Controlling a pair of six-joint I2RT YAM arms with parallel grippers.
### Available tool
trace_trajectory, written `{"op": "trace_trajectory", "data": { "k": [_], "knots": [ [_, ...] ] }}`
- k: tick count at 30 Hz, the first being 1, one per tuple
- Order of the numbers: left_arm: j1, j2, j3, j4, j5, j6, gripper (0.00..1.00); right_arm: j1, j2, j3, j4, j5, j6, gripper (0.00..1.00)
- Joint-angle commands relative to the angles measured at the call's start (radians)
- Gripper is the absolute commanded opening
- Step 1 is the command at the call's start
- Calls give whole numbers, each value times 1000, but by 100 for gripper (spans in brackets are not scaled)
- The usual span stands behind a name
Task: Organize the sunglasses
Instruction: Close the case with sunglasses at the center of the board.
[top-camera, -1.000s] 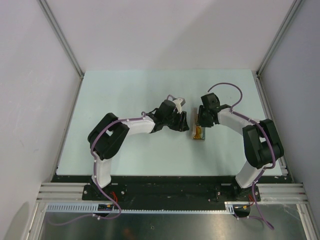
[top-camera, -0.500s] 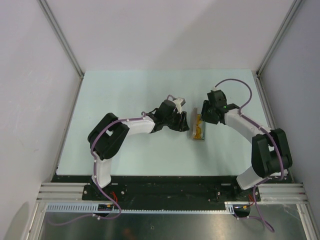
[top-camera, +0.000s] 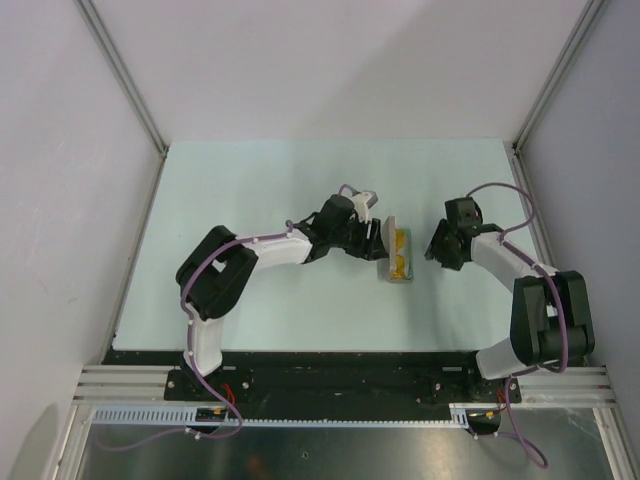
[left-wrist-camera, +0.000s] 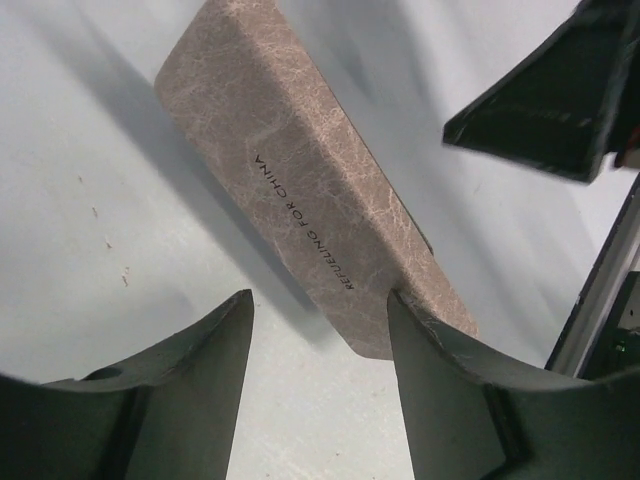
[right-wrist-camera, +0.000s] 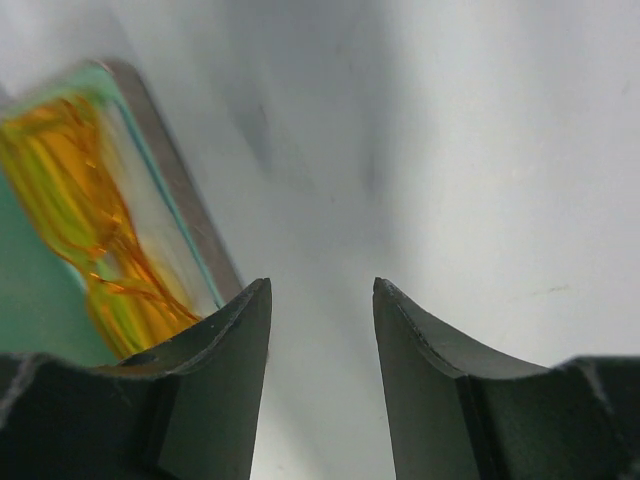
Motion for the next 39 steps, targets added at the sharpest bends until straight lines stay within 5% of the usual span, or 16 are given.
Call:
{"op": "trace_trajectory", "data": {
  "k": [1,39],
  "knots": [
    [-17,-15,35,46,37,21,62,6,35,-52,59,-68,20,50],
    [-42,154,144,41,45,-2,59,111,133,-81,145,-196,57,34]
  ]
}}
